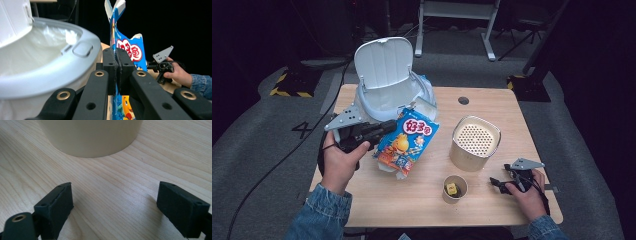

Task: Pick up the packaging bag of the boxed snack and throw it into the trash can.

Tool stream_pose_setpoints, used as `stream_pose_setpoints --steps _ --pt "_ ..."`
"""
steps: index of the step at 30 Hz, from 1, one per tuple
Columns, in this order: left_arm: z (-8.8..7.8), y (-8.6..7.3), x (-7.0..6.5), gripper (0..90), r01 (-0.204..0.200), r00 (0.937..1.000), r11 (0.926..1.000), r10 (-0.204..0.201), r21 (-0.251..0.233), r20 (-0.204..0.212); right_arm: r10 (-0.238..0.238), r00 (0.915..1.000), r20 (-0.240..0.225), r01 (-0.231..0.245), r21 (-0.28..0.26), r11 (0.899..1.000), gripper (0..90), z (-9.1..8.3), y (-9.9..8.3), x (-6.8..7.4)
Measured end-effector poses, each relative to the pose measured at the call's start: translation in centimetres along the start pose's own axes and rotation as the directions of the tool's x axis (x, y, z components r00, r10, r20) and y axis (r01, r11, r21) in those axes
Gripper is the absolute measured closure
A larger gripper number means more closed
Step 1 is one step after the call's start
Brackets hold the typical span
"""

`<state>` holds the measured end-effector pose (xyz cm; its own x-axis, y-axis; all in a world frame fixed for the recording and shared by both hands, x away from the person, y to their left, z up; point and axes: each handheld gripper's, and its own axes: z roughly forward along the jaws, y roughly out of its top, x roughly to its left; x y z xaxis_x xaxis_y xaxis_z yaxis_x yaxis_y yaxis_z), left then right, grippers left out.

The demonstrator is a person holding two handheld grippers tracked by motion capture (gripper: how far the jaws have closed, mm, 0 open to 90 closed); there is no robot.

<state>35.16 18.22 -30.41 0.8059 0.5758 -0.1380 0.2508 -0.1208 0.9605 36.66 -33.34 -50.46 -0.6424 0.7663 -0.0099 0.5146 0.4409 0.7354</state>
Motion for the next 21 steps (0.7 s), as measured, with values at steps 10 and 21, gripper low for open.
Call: stream_pose_setpoints --steps 10,21 --pt "-0.1 2.9 -0.3 87.4 -0.016 0.9998 0.9982 0.016 -0.058 -0.014 0.0 1.0 0.0 0.0 0.0 1.0 13.8 0.0 0.0 0.0" --pt "0.1 5.6 -0.6 87.5 -0.004 0.9972 0.9906 -0.006 -0.137 -0.075 0.006 1.0 0.007 -0.006 0.001 1.0 13.9 0.0 0.0 0.1"
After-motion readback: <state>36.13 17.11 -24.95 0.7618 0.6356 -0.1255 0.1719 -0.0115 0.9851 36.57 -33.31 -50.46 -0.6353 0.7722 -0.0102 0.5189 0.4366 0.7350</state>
